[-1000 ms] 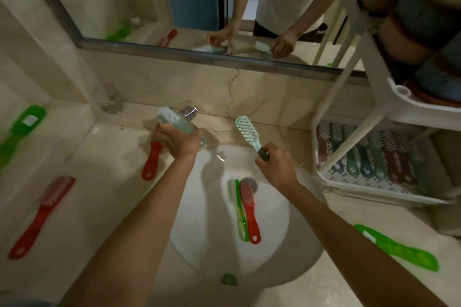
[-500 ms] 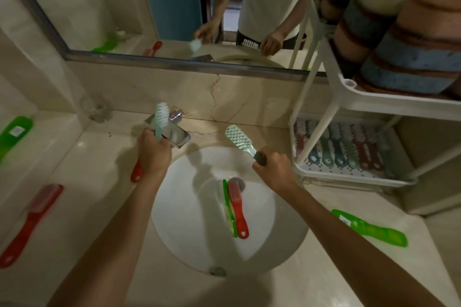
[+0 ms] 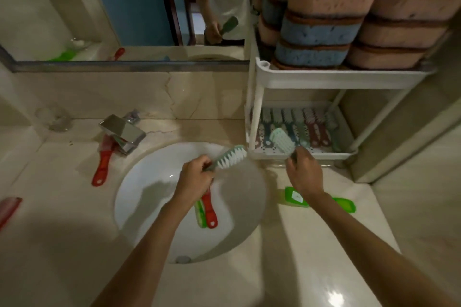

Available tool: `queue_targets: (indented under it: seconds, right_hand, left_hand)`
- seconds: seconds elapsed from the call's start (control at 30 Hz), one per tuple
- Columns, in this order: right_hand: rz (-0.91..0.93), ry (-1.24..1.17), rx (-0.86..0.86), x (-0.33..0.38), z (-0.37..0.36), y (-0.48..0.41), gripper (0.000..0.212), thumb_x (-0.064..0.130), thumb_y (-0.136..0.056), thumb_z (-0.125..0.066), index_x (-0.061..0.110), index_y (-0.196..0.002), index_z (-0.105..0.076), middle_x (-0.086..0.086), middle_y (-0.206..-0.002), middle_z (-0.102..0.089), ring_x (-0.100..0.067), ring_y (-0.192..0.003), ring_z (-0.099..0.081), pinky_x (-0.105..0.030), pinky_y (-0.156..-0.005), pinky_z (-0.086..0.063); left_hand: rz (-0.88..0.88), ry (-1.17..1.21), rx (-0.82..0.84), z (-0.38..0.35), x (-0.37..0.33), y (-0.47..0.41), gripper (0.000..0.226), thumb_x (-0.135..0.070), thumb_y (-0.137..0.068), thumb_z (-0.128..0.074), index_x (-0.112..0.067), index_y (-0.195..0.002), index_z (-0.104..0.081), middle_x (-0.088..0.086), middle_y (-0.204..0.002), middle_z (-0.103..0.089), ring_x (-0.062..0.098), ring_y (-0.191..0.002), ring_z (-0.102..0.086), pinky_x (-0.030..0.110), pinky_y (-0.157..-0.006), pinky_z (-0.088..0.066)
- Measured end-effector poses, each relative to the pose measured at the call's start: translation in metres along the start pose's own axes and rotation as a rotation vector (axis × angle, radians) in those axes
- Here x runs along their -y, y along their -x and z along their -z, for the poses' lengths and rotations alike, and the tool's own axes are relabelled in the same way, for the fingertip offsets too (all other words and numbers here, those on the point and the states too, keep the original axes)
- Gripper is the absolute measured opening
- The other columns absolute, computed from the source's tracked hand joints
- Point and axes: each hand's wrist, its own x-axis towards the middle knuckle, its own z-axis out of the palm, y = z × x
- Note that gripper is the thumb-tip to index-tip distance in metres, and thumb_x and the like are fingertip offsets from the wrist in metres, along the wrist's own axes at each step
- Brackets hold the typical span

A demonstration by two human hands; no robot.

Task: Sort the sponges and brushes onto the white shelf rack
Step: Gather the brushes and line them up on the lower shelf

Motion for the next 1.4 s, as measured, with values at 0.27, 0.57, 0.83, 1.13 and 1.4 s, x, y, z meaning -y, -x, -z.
queue_targets:
  seconds: [0.27, 0.57, 0.83, 1.13, 1.4]
  right_hand:
    - [0.045, 0.413, 0.269, -0.028, 0.005, -0.066, 0.046, 0.011, -0.092, -0.040, 0.010, -0.138, -0.038, -0.022, -0.136, -0.046, -0.036, -0.127, -0.043, -0.042, -0.101, -0.040]
    - [0.221, 0.412, 0.516, -0.028, -0.015, -0.091, 0.037, 0.025, -0.097, -0.035, 0.015, -0.128, -0.051, -0.017, -0.133, -0.052, -0.033, -0.123, -0.047, -0.041, -0.103, -0.039]
    - [0.198, 0.158, 0.499, -0.032, -0.018, -0.087, 0.028, 0.009, -0.094, -0.040, 0.002, -0.117, -0.055, -0.024, -0.121, -0.055, -0.034, -0.111, -0.053, -0.035, -0.091, -0.043]
    - [0.139, -0.139, 0.139, -0.054, 0.010, -0.071, 0.029, -0.006, -0.080, -0.052, 0.000, -0.109, -0.052, -0.020, -0.116, -0.054, -0.036, -0.100, -0.056, -0.035, -0.075, -0.043]
    - [0.530, 0.191, 0.054, -0.071, 0.017, -0.065, 0.046, 0.009, -0.069, -0.074, 0.007, -0.113, -0.061, -0.016, -0.111, -0.065, -0.033, -0.089, -0.067, -0.034, -0.063, -0.057]
  left_hand:
    - [0.103, 0.028, 0.082, -0.041, -0.042, -0.007, 0.027, -0.010, -0.084, -0.055, -0.020, -0.060, -0.047, 0.009, -0.072, -0.061, 0.029, -0.075, -0.061, 0.030, -0.064, -0.041]
    - [0.179, -0.024, 0.096, -0.052, -0.054, -0.011, 0.015, -0.006, -0.090, -0.044, -0.009, -0.096, -0.057, 0.013, -0.095, -0.064, 0.030, -0.092, -0.061, 0.041, -0.082, -0.050]
    - [0.123, -0.061, 0.089, -0.060, -0.060, -0.014, 0.020, -0.002, -0.091, -0.043, -0.004, -0.099, -0.060, 0.016, -0.103, -0.065, 0.026, -0.093, -0.058, 0.036, -0.084, -0.047]
    - [0.029, -0.049, 0.044, -0.075, -0.092, -0.028, 0.025, -0.007, -0.094, -0.049, -0.005, -0.115, -0.061, 0.015, -0.118, -0.064, 0.027, -0.109, -0.060, 0.032, -0.089, -0.048]
    - [-0.103, -0.139, 0.196, -0.117, -0.134, -0.061, 0.030, 0.003, -0.089, -0.048, -0.007, -0.114, -0.062, 0.013, -0.121, -0.063, 0.028, -0.114, -0.057, 0.032, -0.094, -0.043]
